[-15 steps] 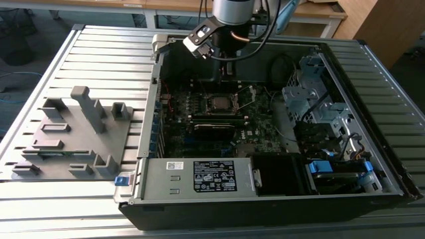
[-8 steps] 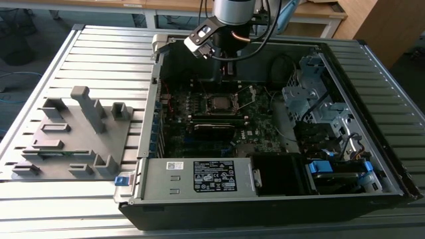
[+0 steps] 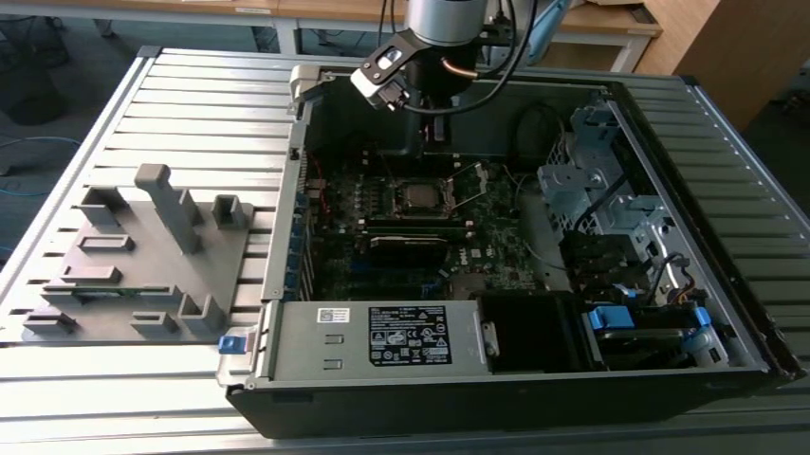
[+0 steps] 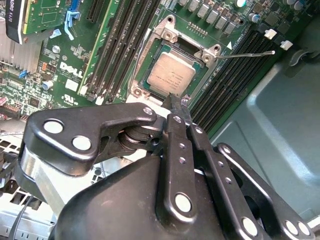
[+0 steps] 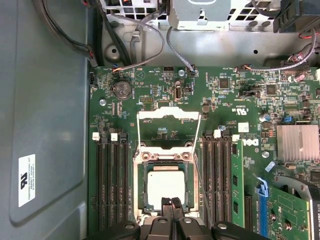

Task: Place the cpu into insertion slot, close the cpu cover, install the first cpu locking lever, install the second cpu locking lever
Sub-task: 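Close the cpu cover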

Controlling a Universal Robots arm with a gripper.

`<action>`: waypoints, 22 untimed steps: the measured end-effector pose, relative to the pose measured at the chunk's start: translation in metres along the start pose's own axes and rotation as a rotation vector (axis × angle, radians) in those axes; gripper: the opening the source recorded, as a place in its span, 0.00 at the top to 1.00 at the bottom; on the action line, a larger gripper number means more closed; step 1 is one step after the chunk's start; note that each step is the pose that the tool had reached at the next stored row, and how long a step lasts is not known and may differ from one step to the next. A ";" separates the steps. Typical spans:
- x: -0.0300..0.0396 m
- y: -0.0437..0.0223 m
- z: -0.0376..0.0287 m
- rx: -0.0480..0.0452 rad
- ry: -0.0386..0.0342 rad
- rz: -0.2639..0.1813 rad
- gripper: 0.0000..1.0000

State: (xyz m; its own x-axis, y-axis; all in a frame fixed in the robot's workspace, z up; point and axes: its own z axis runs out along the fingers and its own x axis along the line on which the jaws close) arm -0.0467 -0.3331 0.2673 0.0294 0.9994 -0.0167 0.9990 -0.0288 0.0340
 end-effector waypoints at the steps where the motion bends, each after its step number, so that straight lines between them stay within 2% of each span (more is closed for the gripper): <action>1: 0.0000 0.0000 0.0000 0.0000 0.0000 0.000 0.90; 11: -0.0001 0.0002 -0.0050 0.0000 -0.0001 0.000 0.90; 16: -0.0001 0.0005 -0.0054 0.0000 0.0000 0.000 0.90; 22: 0.0001 0.0072 -0.0051 0.0000 -0.0001 0.000 0.90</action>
State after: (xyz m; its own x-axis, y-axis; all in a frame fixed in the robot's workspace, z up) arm -0.0397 -0.3331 0.2727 0.0294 0.9994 -0.0168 0.9990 -0.0288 0.0339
